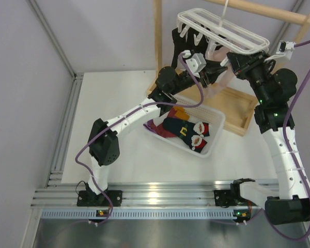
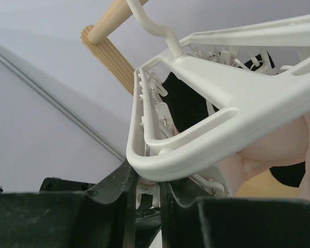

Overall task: Clip the socks to the hanger
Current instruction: Open the clamp at the hanger, then pick up the sock from the bin.

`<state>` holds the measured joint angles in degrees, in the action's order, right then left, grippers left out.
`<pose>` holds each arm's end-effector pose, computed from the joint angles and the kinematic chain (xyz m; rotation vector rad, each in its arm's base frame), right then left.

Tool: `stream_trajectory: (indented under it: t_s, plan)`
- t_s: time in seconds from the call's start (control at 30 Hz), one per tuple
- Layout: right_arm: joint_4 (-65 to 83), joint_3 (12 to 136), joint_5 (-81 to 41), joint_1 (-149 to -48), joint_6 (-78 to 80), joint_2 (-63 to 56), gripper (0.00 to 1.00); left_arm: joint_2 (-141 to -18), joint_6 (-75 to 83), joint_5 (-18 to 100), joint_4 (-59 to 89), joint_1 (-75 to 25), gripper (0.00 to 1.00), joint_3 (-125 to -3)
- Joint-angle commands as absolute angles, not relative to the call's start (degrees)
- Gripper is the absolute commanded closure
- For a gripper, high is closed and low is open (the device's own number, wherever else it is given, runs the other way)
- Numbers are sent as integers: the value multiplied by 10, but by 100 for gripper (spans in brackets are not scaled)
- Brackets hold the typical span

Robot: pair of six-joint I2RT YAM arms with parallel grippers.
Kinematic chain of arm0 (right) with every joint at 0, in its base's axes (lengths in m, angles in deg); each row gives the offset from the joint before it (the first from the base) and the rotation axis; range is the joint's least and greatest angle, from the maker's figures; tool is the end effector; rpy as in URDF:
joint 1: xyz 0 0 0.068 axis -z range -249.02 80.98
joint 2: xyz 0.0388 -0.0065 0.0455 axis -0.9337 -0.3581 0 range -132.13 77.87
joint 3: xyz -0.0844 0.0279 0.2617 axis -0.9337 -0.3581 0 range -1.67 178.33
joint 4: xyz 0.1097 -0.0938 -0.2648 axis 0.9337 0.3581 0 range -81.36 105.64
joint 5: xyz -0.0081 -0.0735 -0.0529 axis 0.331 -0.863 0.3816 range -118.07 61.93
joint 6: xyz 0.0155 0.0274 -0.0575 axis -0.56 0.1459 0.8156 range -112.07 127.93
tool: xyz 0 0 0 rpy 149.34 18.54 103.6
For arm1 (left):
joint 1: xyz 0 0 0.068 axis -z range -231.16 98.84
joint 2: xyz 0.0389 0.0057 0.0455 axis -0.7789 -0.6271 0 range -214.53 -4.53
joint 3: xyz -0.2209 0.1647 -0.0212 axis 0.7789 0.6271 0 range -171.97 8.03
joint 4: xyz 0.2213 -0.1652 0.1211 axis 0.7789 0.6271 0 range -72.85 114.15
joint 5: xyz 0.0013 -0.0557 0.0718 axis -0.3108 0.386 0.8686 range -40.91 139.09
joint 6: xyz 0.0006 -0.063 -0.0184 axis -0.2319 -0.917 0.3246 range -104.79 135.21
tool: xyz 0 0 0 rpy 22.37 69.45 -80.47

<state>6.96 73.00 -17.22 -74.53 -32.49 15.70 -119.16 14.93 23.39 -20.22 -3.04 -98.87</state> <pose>0.2811 0.0369 0.5017 0.2502 1.3494 0.8017 0.3365 -0.4089 0.4372 0.8268 0.8171 -0.9880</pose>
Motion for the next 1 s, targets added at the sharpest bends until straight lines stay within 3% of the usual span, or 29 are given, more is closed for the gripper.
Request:
stream_trajectory:
  t_s: [0.0, 0.13, 0.23, 0.5, 0.63, 0.8, 0.97]
  plan:
    - [42, 747, -172, -745, -340, 155, 100, -1148, 147, 194, -204, -19, 64, -967]
    - [40, 746, -171, -740, -343, 156, 100, -1122, 176, 220, -179, -19, 42, -937]
    - [40, 747, -169, -735, -344, 155, 100, -1086, 189, 239, -112, -23, 34, -916]
    - [42, 743, -156, -728, -319, 159, 100, -965, 230, 159, 209, -96, 28, -846]
    - [43, 744, -151, -727, -302, 163, 100, -931, 264, 124, 309, -135, 29, -795]
    - [46, 744, -144, -726, -292, 165, 100, -958, 345, 139, 432, -138, 32, -785]
    - [48, 742, -139, -727, -290, 165, 100, -1066, 382, 188, 515, -98, 32, -877]
